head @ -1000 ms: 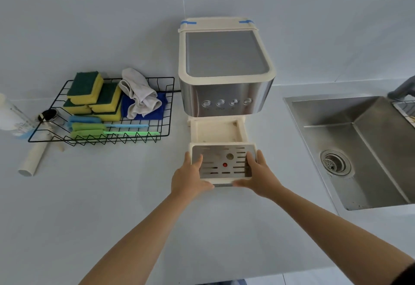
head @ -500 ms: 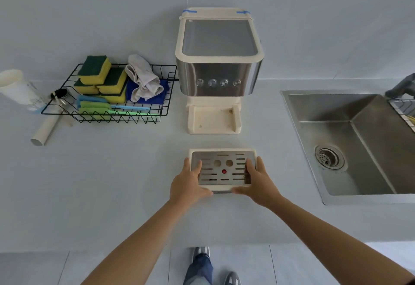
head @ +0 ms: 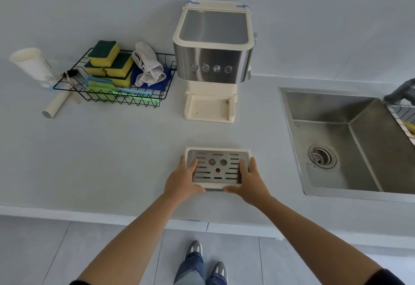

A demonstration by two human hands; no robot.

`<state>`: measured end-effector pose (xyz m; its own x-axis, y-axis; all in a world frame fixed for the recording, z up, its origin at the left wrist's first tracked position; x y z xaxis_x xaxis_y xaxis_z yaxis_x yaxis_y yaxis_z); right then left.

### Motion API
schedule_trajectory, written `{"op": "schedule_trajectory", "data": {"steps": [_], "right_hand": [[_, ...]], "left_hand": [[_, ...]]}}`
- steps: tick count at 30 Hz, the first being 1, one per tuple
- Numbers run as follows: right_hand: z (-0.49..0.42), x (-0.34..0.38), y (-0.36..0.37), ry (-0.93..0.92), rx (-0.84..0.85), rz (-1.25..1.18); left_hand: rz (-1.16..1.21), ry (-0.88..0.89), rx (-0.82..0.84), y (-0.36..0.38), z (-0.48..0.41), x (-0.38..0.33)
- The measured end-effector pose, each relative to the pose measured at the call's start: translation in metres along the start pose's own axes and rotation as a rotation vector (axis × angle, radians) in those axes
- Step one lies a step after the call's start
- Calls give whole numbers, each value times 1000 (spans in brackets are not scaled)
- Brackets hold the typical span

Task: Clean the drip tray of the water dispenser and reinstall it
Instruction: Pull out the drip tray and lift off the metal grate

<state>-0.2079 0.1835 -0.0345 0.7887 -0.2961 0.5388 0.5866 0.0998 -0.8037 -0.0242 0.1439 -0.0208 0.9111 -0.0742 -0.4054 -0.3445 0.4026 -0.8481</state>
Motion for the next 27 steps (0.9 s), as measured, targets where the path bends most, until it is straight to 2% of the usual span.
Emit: {"op": "schedule_trajectory", "data": {"steps": [8, 11, 15, 20, 27], "right_hand": [[2, 4, 1, -16, 55, 164], [1, 9, -5, -18, 86, 243], [-3, 25, -15, -147, 83, 298], [-12, 37, -16, -281, 163, 315], [-20, 31, -11, -319, 225, 437]], "left_hand": [[4, 31, 44, 1, -1, 9], [-69, 54, 36, -3, -5, 10], [-226, 189, 4, -11, -10, -4], [-299, 366, 33, -11, -14, -28], [-354, 387, 104, -5, -20, -27]]}}
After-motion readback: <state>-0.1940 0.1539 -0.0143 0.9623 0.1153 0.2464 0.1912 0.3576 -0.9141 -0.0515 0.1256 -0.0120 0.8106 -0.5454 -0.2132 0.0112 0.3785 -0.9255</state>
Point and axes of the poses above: each hand's wrist, its own z-axis away from the middle knuckle, its own y-axis out of the palm, x = y × z, the point moved 4 cm from there along -z, towards the middle knuckle, and after that the axes turned 7 degrees about -x, right-handed, at the moved point
